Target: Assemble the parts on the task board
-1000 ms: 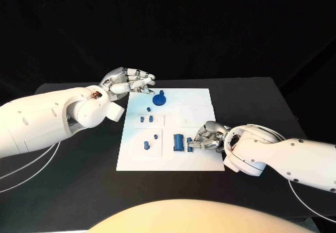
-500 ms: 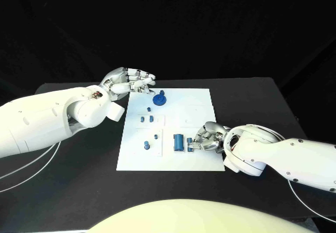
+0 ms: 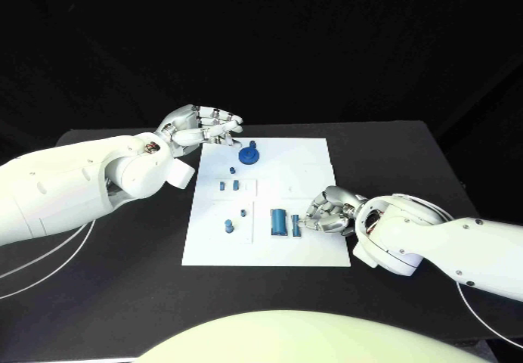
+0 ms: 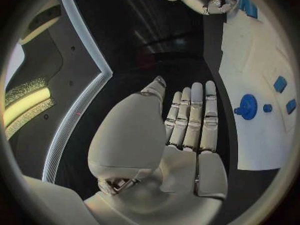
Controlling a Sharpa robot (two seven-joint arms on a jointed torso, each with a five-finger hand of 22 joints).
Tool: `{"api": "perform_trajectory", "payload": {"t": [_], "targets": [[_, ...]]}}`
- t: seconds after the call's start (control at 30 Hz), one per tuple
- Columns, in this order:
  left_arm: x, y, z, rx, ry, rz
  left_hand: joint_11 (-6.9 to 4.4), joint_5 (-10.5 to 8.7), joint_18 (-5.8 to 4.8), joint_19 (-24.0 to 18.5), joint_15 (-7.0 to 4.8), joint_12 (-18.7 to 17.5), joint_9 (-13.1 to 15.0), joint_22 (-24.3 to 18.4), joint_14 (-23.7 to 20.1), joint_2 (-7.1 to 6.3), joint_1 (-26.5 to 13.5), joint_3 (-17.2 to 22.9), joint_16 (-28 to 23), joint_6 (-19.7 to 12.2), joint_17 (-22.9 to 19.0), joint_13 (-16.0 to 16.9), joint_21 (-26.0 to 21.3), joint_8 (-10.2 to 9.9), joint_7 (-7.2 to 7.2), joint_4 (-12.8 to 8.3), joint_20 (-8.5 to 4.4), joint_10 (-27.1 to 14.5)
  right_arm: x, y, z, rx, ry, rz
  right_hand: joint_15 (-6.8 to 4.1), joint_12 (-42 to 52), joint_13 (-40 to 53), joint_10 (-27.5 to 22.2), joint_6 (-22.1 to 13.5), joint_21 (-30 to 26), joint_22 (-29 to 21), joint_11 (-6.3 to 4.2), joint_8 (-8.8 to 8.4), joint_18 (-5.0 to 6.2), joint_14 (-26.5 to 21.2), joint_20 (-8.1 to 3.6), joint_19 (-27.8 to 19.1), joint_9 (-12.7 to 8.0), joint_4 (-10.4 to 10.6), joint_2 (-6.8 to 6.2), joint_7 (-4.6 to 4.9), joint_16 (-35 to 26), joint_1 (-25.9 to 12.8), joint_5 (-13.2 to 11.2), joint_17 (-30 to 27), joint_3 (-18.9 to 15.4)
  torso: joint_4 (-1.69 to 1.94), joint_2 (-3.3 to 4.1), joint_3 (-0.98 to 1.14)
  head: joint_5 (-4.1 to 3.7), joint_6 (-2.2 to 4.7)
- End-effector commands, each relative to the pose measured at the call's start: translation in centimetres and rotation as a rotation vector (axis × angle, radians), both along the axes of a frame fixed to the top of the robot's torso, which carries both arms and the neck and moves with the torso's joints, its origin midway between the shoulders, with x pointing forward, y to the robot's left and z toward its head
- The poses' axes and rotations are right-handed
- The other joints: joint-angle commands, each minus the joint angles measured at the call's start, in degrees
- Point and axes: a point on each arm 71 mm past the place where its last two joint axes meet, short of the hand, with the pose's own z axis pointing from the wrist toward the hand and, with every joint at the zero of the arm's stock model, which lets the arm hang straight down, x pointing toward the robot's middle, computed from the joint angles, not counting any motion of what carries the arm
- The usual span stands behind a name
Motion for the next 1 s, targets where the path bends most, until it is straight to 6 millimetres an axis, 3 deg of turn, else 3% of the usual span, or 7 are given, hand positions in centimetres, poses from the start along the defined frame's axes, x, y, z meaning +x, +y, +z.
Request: {"api": "perform_trajectory", "payload": {"t": [0.03, 0.13, 0.3, 0.53, 0.7, 0.83, 1.0], "targets": [[0.0, -0.2, 0.1, -0.008, -0.006, -0.015, 0.00, 0.21, 0.25, 0.49, 0.04, 0.21, -0.09, -0.05, -0.32, 0.01, 0.52, 0.29, 0.32, -0.30, -0.05, -0.06, -0.30, 0.32, 1.09, 0.07, -0.04, -0.48, 0.2, 0.3, 1.0, 0.057, -0.138, 0.049, 0.22, -0.12, 4.34, -0.09, -0.64, -0.10, 10.11, 0.40, -0.37, -0.67, 4.94, -0.01, 0.19, -0.08, -1.73, -1.10, 0.01, 0.09, 1.77, -0.30, 10.67, 1.17, -0.04, 0.05, 0.03, 0.00, 0.01], [-0.1, -0.2, 0.1, -0.008, -0.007, -0.015, 0.00, 0.21, 0.25, 0.49, 0.04, 0.21, -0.09, -0.05, -0.32, 0.01, 0.52, 0.29, 0.32, -0.30, -0.05, -0.06, -0.30, 0.32, 1.09, 0.07, -0.04, -0.48, 0.3, 0.3, 1.3, 0.056, -0.195, 0.074, 0.38, -0.21, 4.31, -0.21, -1.19, -0.22, 10.08, 0.62, -0.87, -0.65, 4.92, 0.10, 0.15, -0.28, -2.87, -1.40, 0.30, 0.05, 3.02, -0.32, 10.59, 2.23, -0.08, 0.07, 0.03, 0.02, 0.01], [-0.1, -0.2, 0.1, -0.009, -0.007, -0.016, 0.00, 0.21, 0.25, 0.49, 0.04, 0.21, -0.09, -0.05, -0.32, 0.01, 0.52, 0.29, 0.32, -0.30, -0.05, -0.06, -0.30, 0.32, 1.09, 0.07, -0.04, -0.48, 0.5, 0.3, 1.3, 0.048, -0.259, 0.104, 1.32, -0.37, 4.25, -0.52, -3.17, -0.62, 10.00, 1.75, -3.52, -0.64, 4.85, 0.76, -0.05, -1.43, -5.88, -2.09, 1.73, -0.10, 6.23, -0.37, 10.32, 5.14, -0.06, 0.04, 0.00, -0.13, 0.01], [0.0, -0.3, 0.1, -0.010, -0.008, -0.019, 0.00, 0.21, 0.25, 0.49, 0.04, 0.21, -0.09, -0.05, -0.32, 0.01, 0.52, 0.29, 0.32, -0.30, -0.05, -0.06, -0.30, 0.32, 1.09, 0.07, -0.04, -0.48, 0.6, 0.2, 0.7, 0.019, -0.293, 0.114, 2.11, -0.37, 4.30, -0.75, -3.15, -0.28, 10.09, 2.70, -6.73, -0.66, 4.83, 1.52, -0.06, -3.18, -10.33, -1.01, 2.87, -0.09, 9.41, -0.36, 10.32, 10.65, -0.04, 0.06, -0.02, -0.12, 0.01], [0.0, -0.3, 0.1, -0.009, -0.007, -0.019, 0.00, 0.21, 0.25, 0.49, 0.04, 0.21, -0.09, -0.05, -0.32, 0.01, 0.52, 0.29, 0.32, -0.30, -0.05, -0.06, -0.30, 0.32, 1.09, 0.07, -0.04, -0.48, 0.6, 0.3, 0.3, 0.014, -0.300, 0.116, 2.23, -0.42, 4.25, -0.82, -2.97, -0.25, 10.10, 2.84, -7.32, -0.65, 4.84, 1.65, -0.08, -3.53, -11.22, -0.79, 3.05, -0.07, 9.47, -0.37, 10.36, 11.77, 0.03, 0.11, 0.07, -0.09, 0.01], [0.0, -0.3, 0.1, -0.009, -0.007, -0.019, 0.00, 0.21, 0.25, 0.49, 0.04, 0.21, -0.09, -0.05, -0.32, 0.01, 0.52, 0.29, 0.32, -0.30, -0.05, -0.06, -0.30, 0.32, 1.09, 0.07, -0.04, -0.48, 0.5, 0.7, 0.2, 0.016, -0.295, 0.125, 2.28, -0.36, 4.30, -0.79, -2.89, -0.18, 10.11, 2.91, -7.52, -0.65, 4.84, 1.70, -0.08, -3.65, -11.50, -0.80, 3.12, -0.07, 9.33, -0.41, 10.37, 12.09, 0.11, 0.07, -0.06, -0.09, 0.01], [0.0, -0.3, 0.1, -0.008, -0.006, -0.018, 0.01, 0.19, 0.25, 0.57, 0.05, 0.22, -0.11, -0.12, -0.33, -0.02, 0.63, 0.42, 0.35, -0.30, -0.13, -0.09, -0.42, 0.33, 1.10, 0.12, -0.05, -0.48, 0.1, 1.3, 0.0, 0.025, -0.275, 0.146, 2.38, -0.30, 4.33, -0.73, -2.52, -0.27, 10.07, 2.99, -7.80, -0.63, 4.83, 1.81, -0.13, -3.83, -11.47, -0.90, 3.16, -0.07, 8.30, -0.50, 10.35, 12.22, 0.09, 0.08, -0.03, 0.06, 0.01]]}}
